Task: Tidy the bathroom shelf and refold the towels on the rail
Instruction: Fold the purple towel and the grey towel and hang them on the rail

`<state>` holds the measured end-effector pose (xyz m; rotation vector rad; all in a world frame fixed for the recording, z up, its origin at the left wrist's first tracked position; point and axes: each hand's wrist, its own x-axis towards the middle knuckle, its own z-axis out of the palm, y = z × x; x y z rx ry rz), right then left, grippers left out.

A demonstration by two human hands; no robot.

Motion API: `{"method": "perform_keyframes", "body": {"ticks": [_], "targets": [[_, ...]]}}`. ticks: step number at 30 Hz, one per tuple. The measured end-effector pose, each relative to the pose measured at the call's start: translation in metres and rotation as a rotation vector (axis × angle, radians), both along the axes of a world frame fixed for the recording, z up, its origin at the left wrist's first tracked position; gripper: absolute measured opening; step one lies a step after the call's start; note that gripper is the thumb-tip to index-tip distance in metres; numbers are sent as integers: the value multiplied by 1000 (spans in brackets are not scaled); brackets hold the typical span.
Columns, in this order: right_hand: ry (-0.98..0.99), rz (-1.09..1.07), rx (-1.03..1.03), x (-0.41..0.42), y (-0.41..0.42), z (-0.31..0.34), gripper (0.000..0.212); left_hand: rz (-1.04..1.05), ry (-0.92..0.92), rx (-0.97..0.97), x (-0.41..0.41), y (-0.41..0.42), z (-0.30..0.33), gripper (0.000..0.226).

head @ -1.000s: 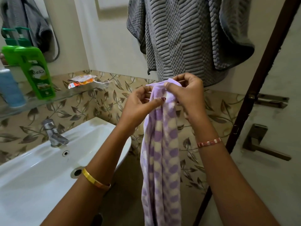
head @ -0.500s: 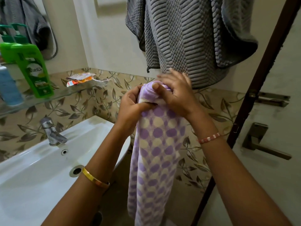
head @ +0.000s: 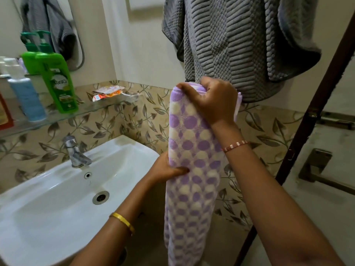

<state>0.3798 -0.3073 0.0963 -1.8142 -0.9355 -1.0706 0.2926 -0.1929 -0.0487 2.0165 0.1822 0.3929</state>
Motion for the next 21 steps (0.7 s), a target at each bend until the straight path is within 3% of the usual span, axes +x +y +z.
{"method": "perform_keyframes", "body": {"ticks": [6, 9, 13, 17, 19, 21], "targets": [[-21, -9, 12, 3, 0, 3, 55, 38, -10, 30, 7, -3, -24, 94], [-16, -61, 49, 5, -5, 14, 62, 72, -19, 66, 11, -7, -34, 87], [-34, -61, 63, 5, -7, 8, 58, 109, 109, 112, 18, 3, -49, 71], [-12, -62, 99, 6, -8, 4, 56, 36, 293, 29, 29, 13, -56, 65], [-23, -57, 112, 5, -8, 8, 59, 118, 419, -18, 32, 12, -58, 62], [-41, -45, 132, 2, -6, 7, 57, 178, 371, -66, 30, 12, -67, 60]]}}
